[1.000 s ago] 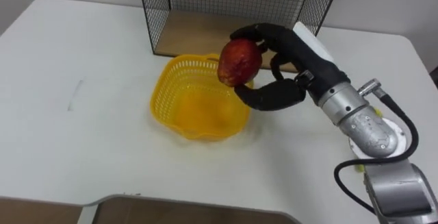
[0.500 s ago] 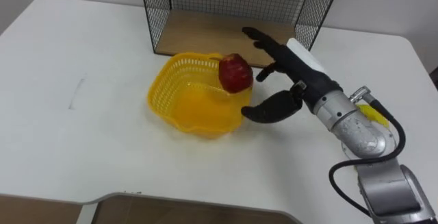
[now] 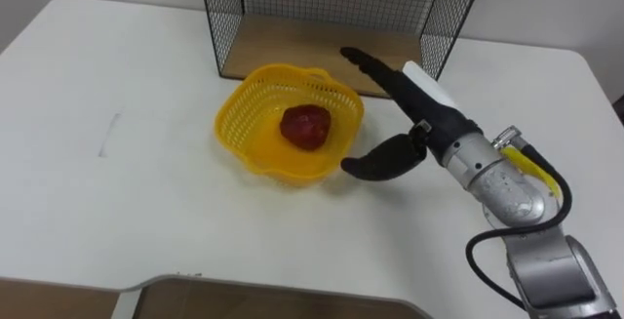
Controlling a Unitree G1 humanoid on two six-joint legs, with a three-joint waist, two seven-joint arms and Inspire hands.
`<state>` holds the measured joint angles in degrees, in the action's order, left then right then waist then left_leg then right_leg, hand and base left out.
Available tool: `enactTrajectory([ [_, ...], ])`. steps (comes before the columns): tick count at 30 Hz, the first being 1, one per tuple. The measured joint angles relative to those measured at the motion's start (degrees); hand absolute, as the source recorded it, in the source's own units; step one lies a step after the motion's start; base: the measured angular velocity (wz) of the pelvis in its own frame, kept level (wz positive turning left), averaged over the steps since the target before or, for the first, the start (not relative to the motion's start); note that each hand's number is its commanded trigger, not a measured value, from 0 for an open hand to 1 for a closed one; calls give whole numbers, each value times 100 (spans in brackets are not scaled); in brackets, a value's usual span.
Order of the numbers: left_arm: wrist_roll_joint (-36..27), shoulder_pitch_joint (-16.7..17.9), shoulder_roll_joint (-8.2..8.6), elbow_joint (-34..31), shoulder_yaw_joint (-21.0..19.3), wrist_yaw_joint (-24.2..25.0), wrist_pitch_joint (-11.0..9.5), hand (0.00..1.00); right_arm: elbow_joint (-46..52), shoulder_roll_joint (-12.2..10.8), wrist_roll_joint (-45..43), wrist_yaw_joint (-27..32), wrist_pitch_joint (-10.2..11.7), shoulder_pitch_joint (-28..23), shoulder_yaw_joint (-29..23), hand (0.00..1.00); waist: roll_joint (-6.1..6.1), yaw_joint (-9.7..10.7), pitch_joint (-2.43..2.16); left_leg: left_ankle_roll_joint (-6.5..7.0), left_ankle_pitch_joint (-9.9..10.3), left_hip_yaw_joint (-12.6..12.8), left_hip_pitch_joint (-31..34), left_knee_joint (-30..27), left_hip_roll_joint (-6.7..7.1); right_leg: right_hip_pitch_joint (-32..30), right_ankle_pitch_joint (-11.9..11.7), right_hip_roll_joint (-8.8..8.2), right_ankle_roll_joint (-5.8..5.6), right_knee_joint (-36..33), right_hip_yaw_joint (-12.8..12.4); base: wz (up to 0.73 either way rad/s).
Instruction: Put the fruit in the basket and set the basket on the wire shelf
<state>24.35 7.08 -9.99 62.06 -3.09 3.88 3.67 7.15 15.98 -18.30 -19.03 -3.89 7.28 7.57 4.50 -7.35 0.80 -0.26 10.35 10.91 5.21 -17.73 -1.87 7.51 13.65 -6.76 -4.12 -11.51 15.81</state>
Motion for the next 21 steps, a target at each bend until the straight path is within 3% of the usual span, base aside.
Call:
enactTrajectory([
  [4, 4, 46, 2, -4, -5, 1, 0, 0, 14, 1, 272, 20, 3, 0, -153, 0, -28, 88, -9, 1, 1, -3, 5, -8, 0, 2, 0, 0, 0, -7, 8, 0],
  [10, 7, 55, 3, -7, -14, 3, 0, 0, 183, 12, 629, 413, 13, 1, -481, 0, -115, 92, -84, 3, -2, -1, 2, 5, 0, 0, 0, 1, 0, -7, 5, 0],
  [19, 13, 277, 11, 115, -129, -115, -13, 0, 451, 15, 949, 1249, 28, 64, -1190, 0, 28, 308, -75, 5, -4, -2, -84, 39, 19, 78, 0, -12, 0, -5, 24, 1],
  [21, 26, 367, 13, 112, -142, -116, -12, 0, 507, 29, 990, 1410, 141, 71, -1416, 0, 47, 398, -52, 5, -4, -29, -92, 28, 23, 111, -1, -11, -1, 3, 39, 8],
])
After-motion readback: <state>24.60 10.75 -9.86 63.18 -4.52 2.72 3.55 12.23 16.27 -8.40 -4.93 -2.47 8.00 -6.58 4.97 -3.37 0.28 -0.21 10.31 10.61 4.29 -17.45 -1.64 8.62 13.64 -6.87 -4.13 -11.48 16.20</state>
